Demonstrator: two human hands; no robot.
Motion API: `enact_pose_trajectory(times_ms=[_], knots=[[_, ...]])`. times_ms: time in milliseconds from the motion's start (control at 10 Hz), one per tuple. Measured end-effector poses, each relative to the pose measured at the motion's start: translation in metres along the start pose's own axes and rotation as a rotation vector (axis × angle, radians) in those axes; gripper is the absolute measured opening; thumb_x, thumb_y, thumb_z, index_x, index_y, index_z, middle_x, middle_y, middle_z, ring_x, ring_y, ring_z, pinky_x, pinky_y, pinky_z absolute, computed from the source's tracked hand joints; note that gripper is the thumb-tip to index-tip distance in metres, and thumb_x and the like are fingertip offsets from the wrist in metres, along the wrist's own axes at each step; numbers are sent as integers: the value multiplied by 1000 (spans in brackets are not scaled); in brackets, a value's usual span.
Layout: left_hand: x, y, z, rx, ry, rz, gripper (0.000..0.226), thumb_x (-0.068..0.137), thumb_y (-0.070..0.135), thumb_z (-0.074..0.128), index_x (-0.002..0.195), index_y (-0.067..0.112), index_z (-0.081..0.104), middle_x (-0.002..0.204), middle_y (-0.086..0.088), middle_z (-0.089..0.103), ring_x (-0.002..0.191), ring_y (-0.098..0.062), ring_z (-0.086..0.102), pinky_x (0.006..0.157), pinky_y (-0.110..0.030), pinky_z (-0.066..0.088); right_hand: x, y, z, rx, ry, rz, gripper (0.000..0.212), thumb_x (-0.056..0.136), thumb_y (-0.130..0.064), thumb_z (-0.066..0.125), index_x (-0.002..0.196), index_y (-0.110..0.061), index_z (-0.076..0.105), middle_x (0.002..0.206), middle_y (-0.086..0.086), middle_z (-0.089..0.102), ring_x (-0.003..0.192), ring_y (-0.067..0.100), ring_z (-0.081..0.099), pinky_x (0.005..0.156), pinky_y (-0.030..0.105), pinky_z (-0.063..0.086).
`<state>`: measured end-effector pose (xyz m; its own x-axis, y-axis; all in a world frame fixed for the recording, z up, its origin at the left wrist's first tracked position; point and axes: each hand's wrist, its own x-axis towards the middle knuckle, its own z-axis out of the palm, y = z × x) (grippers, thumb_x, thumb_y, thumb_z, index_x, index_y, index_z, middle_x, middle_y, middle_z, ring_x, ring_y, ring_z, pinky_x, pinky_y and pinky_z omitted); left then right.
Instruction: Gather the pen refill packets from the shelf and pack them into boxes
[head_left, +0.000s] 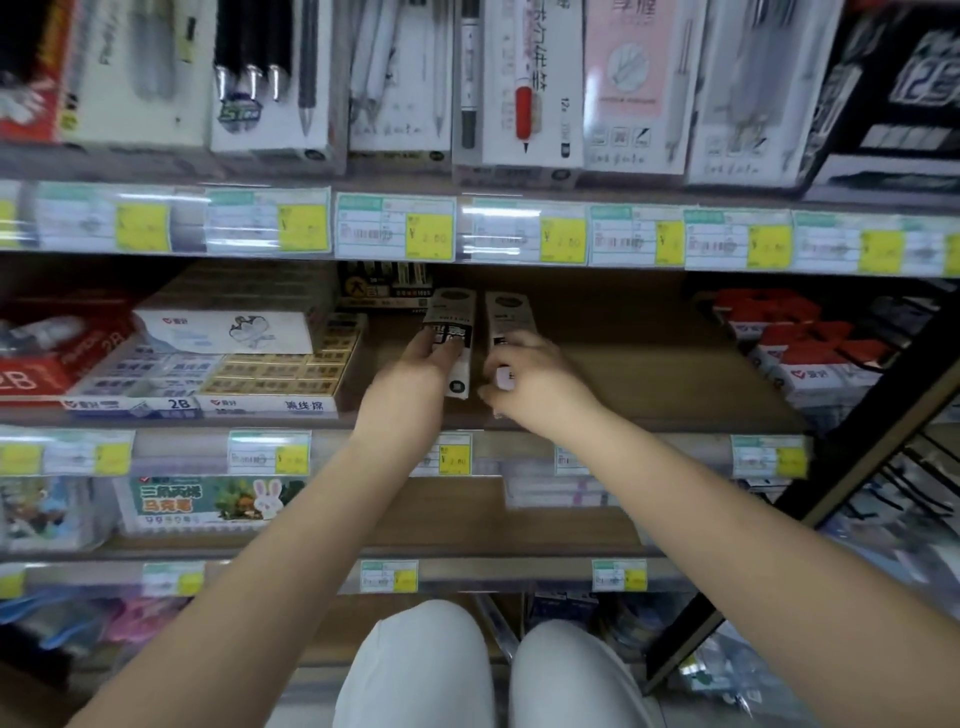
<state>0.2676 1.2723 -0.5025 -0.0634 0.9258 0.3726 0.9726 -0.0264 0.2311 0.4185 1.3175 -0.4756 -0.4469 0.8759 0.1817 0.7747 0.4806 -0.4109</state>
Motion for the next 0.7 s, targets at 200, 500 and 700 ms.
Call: enact_pose_trajectory(times_ms=[200,500,700], knots=[[4,-7,-3,-161,-118,-3,67,80,-8,54,141,16,42,154,-8,28,131,-32,43,99,-36,45,-1,-5,6,113,30,-33,22,82,-25,68,101,-14,67,140,3,42,131,21,36,94,17,27],[-8,0,-18,-222,-221,1,71,82,-3,45,144,29,35,156,-5,23,133,-30,40,98,-39,47,-9,-23,-13,120,-41,-60,34,82,-17,66,115,-15,61,142,3,38,133,17,34,88,8,21],[-25,-4,-29,-153,-157,25,73,84,4,49,150,20,22,157,-14,17,139,-37,27,107,-49,35,-26,-39,-18,-29,-46,-217,53,81,-23,66,130,-13,51,141,6,42,130,21,39,102,20,27]])
